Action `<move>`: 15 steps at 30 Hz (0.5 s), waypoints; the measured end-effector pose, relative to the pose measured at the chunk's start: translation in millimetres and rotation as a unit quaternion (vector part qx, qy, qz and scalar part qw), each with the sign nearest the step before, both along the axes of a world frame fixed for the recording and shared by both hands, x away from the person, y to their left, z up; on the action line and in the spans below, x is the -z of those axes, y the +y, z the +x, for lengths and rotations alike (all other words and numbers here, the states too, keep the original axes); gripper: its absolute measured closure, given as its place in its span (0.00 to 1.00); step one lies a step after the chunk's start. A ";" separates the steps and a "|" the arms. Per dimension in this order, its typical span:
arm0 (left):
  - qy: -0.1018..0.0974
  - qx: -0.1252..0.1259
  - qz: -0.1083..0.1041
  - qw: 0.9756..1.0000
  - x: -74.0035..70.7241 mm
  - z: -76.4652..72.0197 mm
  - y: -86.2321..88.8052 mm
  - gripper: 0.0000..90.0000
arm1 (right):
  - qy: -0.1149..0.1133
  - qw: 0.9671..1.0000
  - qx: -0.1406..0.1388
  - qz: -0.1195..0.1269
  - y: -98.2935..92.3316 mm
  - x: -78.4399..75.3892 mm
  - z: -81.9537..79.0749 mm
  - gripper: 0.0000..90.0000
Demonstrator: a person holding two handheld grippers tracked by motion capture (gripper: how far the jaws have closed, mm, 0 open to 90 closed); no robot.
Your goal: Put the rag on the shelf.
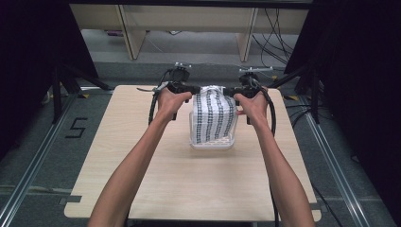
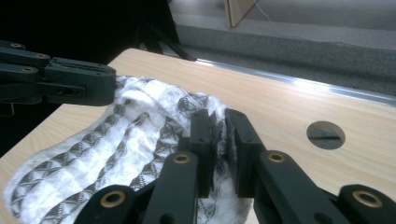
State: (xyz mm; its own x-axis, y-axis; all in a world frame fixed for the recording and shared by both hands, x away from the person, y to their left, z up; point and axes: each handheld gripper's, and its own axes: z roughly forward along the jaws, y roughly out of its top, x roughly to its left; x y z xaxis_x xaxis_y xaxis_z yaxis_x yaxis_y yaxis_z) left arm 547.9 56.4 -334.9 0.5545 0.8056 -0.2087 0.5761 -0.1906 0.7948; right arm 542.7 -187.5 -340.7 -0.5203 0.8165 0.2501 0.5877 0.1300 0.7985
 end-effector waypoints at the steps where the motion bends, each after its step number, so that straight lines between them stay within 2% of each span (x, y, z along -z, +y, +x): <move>1: 0.000 0.000 0.000 1.000 0.0 0.0 0.0 0.92 | 0.000 1.000 0.000 0.000 0.0 0.0 0.0 0.91; 6: 0.009 0.001 0.005 1.000 7.1 1.3 -1.0 0.91 | 0.007 1.000 0.000 -0.012 3.0 2.9 1.7 0.90; 10: 0.020 0.001 0.009 1.000 13.5 1.7 -2.8 0.83 | 0.016 1.000 0.001 -0.020 5.1 5.0 2.2 0.87; 11: 0.024 0.003 0.012 1.000 14.6 2.1 -3.1 0.80 | 0.018 1.000 -0.001 -0.022 5.4 5.8 2.7 0.85; 12: 0.043 0.002 0.015 0.999 16.9 3.0 -4.6 0.70 | 0.021 0.999 0.003 -0.024 5.7 6.5 3.1 0.79; 13: 0.043 0.002 0.015 0.999 16.9 3.0 -4.6 0.66 | 0.021 0.999 0.003 -0.024 5.7 6.5 3.1 0.79; 14: 0.040 -0.010 0.018 0.999 17.3 3.2 -4.9 0.66 | 0.021 0.999 0.004 -0.025 5.9 6.6 3.1 0.78; 15: 0.039 -0.013 0.014 0.999 17.3 3.3 -4.9 0.61 | 0.022 0.999 0.007 -0.026 6.3 5.9 2.5 0.77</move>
